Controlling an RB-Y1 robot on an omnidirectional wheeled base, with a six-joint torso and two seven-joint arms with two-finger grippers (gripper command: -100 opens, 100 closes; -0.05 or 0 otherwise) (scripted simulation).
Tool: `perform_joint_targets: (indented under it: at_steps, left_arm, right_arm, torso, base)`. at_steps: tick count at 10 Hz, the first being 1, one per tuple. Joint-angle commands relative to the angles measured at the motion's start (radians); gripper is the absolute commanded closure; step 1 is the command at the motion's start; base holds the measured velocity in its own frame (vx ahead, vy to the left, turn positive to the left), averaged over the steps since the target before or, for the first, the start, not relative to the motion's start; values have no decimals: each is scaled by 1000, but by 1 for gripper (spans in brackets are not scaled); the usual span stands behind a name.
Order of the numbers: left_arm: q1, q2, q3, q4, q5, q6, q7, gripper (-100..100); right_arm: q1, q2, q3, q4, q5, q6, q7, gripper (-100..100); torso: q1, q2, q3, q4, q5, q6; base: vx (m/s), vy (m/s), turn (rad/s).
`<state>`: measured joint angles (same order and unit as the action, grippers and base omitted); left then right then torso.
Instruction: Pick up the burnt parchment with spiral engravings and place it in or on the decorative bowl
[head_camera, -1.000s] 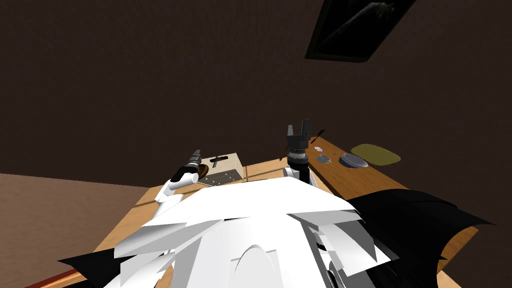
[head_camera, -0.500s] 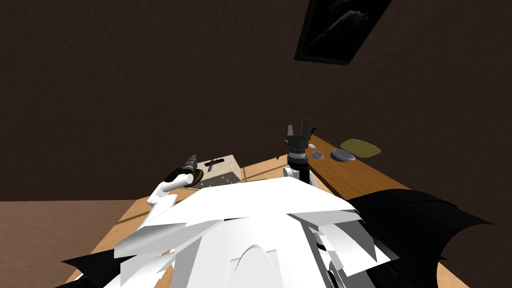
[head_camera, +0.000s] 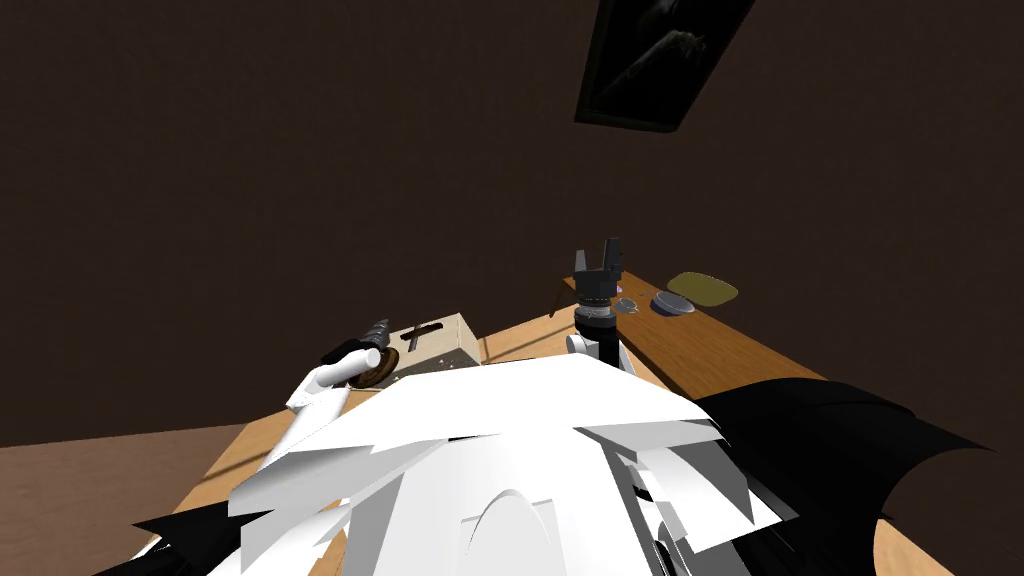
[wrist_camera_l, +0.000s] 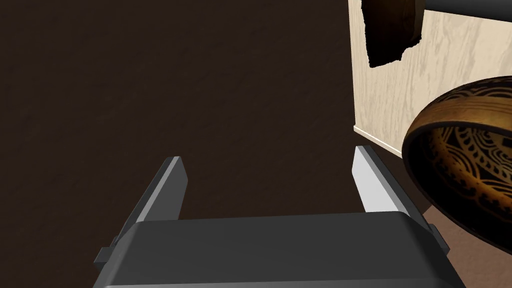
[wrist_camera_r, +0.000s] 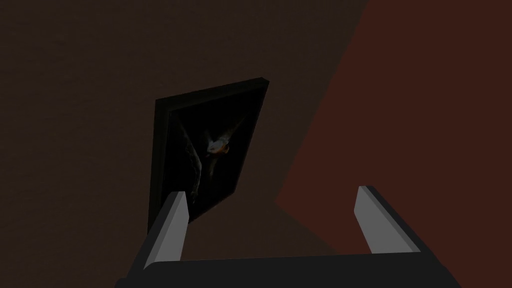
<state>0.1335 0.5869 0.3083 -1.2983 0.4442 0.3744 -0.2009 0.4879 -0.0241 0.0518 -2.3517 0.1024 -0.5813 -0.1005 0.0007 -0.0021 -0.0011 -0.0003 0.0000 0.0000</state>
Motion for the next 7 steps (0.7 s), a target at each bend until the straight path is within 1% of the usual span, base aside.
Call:
perform_joint_targets:
  at_steps: [1, 2, 3, 4, 5, 6, 7]
  left_arm:
    - [5, 3, 14, 4, 9, 50, 2, -100]
    - [5, 3, 14, 4, 9, 59, 2, -100]
    - [-8, 17, 30, 52, 33, 92, 0, -100]
    - [-8, 17, 30, 52, 33, 115, 0, -100]
    - [-21, 29, 44, 99, 58, 140, 0, -100]
    - [-21, 29, 44, 99, 58, 164, 0, -100]
    - [-21, 29, 44, 99, 58, 172, 0, -100]
  right_arm:
    - [0, 0, 0, 0, 0, 0, 0, 0]
    - [0, 0, 0, 0, 0, 0, 0, 0]
    - [0, 0, 0, 0, 0, 0, 0, 0]
    - [0, 0, 0, 0, 0, 0, 0, 0]
    - [0, 0, 0, 0, 0, 0, 0, 0]
    - [0, 0, 0, 0, 0, 0, 0, 0]
    - [0, 0, 0, 0, 0, 0, 0, 0]
  torso:
    - [0, 0, 0, 0, 0, 0]
    - [0, 0, 0, 0, 0, -1]
    - [0, 2, 1, 0, 0, -1]
    - [0, 1, 1, 0, 0, 0]
    - [0, 1, 0, 0, 0, -1]
    - [1, 0, 0, 0, 0, 0]
    - [1, 0, 0, 0, 0, -1]
  base:
    - [32, 5, -89]
    - [11, 6, 30]
    - [27, 7, -154]
    - [27, 8, -126]
    - [37, 13, -194]
    - [33, 19, -114]
    - [14, 8, 0]
